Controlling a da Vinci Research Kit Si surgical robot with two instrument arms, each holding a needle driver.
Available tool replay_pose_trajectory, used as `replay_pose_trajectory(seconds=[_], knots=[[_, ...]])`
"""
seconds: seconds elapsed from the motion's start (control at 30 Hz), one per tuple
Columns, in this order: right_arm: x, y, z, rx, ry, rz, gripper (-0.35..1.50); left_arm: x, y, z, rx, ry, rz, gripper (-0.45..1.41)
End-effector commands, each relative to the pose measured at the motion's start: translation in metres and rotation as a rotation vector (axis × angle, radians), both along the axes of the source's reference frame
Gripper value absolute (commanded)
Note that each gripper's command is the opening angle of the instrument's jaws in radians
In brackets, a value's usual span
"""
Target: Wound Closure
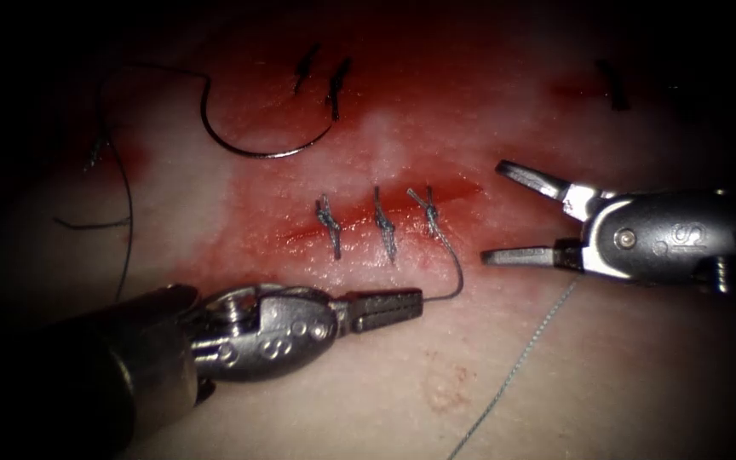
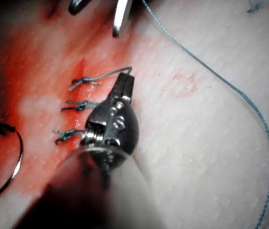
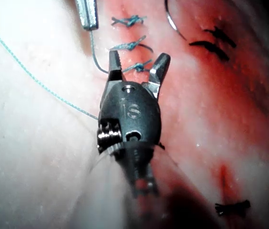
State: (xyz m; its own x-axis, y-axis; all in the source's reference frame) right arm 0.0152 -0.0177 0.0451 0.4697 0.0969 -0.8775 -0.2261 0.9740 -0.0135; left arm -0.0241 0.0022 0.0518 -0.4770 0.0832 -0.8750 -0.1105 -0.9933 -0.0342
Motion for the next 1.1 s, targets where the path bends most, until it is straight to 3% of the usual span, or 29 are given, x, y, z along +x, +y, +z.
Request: replay_pose_trajectory(seconds=[0.03,0.37,0.8,1.1], knots=[[0.0010,-0.0006,0.0018,-0.013,0.020,-0.038,1.45,-0.0001,0.0001,0.0000,0.004,0.003,-0.006,-0.45],[0.0037,-0.0019,0.0050,-0.042,0.045,-0.132,1.45,0.0003,0.0003,-0.0013,0.006,0.008,-0.026,-0.45],[0.0062,-0.0009,0.0092,-0.148,0.063,-0.090,1.47,0.0003,0.0003,-0.0015,0.005,0.009,-0.035,-0.45],[0.0076,-0.0012,0.0098,-0.177,0.091,-0.066,1.43,0.0000,0.0002,-0.0018,0.007,0.004,-0.037,-0.45]])
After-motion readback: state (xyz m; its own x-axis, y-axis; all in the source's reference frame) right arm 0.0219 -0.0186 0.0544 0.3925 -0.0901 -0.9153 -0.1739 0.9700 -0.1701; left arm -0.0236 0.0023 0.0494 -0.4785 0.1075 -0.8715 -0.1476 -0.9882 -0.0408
